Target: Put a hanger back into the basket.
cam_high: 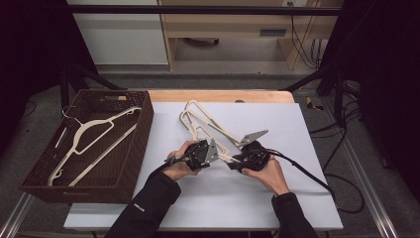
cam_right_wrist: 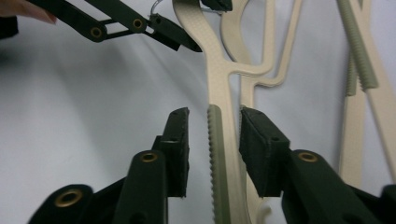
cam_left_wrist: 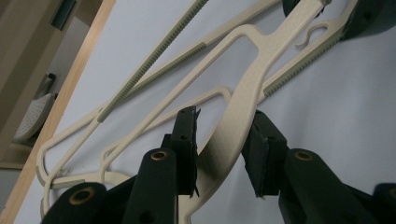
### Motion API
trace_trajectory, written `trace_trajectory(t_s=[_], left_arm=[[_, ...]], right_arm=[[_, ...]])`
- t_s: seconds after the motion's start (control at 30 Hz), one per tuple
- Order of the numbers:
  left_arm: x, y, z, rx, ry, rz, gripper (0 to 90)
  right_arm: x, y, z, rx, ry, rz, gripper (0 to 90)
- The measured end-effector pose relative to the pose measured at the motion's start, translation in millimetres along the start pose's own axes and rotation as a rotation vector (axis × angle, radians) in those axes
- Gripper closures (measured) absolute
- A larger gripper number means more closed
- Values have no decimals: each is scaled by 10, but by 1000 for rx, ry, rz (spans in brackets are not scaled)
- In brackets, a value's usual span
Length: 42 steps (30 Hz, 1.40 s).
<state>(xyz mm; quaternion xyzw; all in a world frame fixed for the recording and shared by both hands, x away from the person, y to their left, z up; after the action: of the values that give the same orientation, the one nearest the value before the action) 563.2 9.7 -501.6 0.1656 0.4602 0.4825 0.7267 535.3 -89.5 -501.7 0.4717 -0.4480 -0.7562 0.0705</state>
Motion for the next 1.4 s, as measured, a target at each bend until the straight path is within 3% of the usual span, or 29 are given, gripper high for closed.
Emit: trace_trajectory(t_s=[0.03,0.13,0.27,0.4,0.43,0.47,0.53,0.7,0.87,1.1,1.4], left_arm=[[16,10,8,3,-15,14,669],[19,23,8,11,-2,8,667],[-16,69,36,10,51,-26,639],[-25,188,118,-3,84,-49,474],[-46,228,129,-6,117,-77,446],[-38,261,145,-5,113,-74,401],[-53,362,183,-14,135,-97,342],[-106,714,349,-54,178,-188,240],[-82,1012,409,-45,220,-233,182],[57,1281,392,-37,236,-248,138],[284,1305,335,-36,214,-178,115]], right_arm=[[5,-10,2,5,4,9,739],[-7,-2,9,1,6,2,788],[-33,34,24,-12,6,-22,792],[-46,76,38,-32,-9,-30,794],[-44,86,36,-36,-4,-27,794],[-56,99,43,-40,-15,-37,795],[-68,126,65,-68,-7,-43,795],[-58,159,33,-50,-22,-40,795],[-73,223,18,-65,-40,-58,795],[-80,353,-12,-76,-63,-71,796],[-84,499,25,-102,-60,-82,797]])
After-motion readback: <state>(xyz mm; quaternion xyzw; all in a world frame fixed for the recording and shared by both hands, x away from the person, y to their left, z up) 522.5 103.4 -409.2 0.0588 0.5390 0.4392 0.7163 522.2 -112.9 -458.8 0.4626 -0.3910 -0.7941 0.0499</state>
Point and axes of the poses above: each handheld gripper's, and its own axes: y roughly backward along the jaws, x roughly out of its underside, z roughly to its left, the point moved 10 cm from there along -y, roughly forward along the jaws, and after that the axes turned 4 degrees about -y, right-handed, at the moved point
